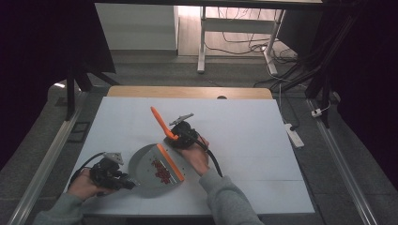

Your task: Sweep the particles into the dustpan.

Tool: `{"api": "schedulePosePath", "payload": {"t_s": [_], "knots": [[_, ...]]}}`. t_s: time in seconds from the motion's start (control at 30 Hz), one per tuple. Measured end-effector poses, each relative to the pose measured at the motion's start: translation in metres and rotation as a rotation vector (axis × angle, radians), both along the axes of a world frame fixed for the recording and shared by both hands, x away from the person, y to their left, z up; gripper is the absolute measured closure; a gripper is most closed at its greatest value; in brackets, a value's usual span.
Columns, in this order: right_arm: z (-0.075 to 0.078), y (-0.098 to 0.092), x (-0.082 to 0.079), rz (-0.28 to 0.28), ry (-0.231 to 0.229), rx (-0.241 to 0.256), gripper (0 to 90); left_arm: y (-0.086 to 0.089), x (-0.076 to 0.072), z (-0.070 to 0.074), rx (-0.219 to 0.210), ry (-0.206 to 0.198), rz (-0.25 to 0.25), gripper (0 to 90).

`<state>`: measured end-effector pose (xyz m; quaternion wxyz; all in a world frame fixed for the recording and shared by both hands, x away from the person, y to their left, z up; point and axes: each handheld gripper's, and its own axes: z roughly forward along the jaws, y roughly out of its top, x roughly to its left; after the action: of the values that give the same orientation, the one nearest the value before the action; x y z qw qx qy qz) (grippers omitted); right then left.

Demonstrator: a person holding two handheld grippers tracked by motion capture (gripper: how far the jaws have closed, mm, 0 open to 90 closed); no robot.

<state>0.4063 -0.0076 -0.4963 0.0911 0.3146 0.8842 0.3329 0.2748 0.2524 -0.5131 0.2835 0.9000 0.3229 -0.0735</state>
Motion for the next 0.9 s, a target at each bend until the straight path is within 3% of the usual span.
{"api": "schedulePosePath", "payload": {"t_s": [0.13,0.27,0.33,0.4,0.53,0.9], "knots": [[-0.001,0.012,-0.009,0.059,0.022,0.016,70.8,0.000,0.000,0.000,0.000,0.001,0.000,61.8],[0.009,0.016,-0.023,0.141,0.094,0.124,70.8,0.000,0.001,-0.001,0.004,0.001,-0.001,61.7],[0.018,0.015,-0.029,0.146,0.036,0.119,70.8,-0.001,0.000,-0.001,0.005,0.001,0.001,61.7],[0.025,0.008,-0.028,0.125,0.013,0.140,70.8,-0.001,0.000,-0.001,0.005,0.001,0.001,61.7],[0.032,-0.011,-0.024,0.060,-0.020,0.122,70.7,0.000,0.000,-0.001,0.004,0.002,-0.003,61.8],[0.015,-0.051,-0.021,-0.039,-0.022,0.056,70.7,0.000,-0.001,0.000,0.003,0.003,-0.002,61.8]]}}
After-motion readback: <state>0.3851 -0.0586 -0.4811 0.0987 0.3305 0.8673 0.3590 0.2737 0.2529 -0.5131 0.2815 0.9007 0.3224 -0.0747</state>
